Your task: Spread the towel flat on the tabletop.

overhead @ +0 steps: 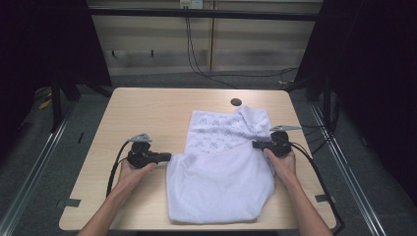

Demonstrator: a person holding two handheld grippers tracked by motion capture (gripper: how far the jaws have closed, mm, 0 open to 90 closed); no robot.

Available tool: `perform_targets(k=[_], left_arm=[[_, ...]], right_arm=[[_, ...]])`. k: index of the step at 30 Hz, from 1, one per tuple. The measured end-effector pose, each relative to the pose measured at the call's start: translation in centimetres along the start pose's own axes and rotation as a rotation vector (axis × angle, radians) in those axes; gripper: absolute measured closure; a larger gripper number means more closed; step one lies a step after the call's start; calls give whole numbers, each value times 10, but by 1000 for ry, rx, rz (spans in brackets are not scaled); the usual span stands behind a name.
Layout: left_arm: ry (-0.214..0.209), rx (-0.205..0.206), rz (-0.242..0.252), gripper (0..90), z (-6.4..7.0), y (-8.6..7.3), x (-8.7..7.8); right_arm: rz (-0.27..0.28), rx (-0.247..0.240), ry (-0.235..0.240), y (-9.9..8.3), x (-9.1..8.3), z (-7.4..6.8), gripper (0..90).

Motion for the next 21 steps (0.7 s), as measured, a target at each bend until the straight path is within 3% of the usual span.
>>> perform_targets(k=[2,5,9,12,15,18,21], left_arm=[[-24,7,61,888,6,11,-10],[-31,43,118,889,16,30,-26],[-22,79,206,889,27,64,-50],[5,143,215,889,36,93,-66],[14,172,312,889,48,127,-93],[3,207,346,889,61,136,-111],[-20,236,315,888,79,112,-116]], right_arm=[[55,15,26,12,-17,-6,883],[126,-3,50,28,-46,-15,883],[190,-21,40,55,-83,-21,883],[263,-53,56,88,-115,-36,883],[317,-99,69,115,-144,-57,883],[357,-129,115,122,-170,-79,883],[337,-143,162,95,-185,-94,883]])
Point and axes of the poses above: each handheld gripper's, and its own axes: x roughly forward along the jaws, y roughly out of its top, z roughly to its right, the point moved 9 cm from there along x, roughly forward along the jaws, and after that the axes turned 8 degrees about x, right-handed, at the moved point
